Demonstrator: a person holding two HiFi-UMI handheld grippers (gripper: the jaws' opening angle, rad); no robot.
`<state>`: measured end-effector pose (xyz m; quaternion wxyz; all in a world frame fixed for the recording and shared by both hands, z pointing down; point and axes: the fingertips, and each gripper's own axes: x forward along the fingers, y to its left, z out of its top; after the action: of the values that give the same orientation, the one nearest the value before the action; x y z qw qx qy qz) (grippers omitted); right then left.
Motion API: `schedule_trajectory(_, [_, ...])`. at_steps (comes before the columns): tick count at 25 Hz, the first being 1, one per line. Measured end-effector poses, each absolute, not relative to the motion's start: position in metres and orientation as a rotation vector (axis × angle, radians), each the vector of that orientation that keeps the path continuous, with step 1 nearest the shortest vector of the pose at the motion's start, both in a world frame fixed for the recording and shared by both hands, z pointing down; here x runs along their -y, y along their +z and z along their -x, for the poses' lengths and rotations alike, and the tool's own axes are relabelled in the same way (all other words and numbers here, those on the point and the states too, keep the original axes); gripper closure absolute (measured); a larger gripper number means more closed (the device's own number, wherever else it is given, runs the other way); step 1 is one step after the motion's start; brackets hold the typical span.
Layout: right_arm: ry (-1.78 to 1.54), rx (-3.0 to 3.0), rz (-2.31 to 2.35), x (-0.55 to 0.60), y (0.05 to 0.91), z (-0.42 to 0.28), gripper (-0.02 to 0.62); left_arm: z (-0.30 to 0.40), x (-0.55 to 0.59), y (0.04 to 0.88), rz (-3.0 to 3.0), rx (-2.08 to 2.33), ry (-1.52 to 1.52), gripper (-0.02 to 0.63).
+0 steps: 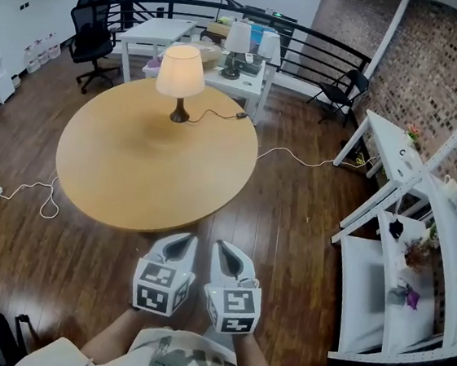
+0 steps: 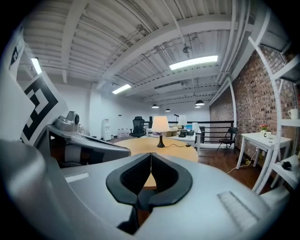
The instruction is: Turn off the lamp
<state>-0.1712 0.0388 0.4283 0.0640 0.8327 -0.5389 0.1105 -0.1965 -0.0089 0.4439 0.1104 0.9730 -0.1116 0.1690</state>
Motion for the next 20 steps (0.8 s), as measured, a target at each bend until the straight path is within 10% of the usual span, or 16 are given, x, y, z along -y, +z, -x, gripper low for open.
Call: schedule_trajectory(20, [0.345,1.859,-2.410,-0.112,0.423,-0.054,0.594,-0.024,-0.063,0.444,-2.831,0.571,0.541,0.609])
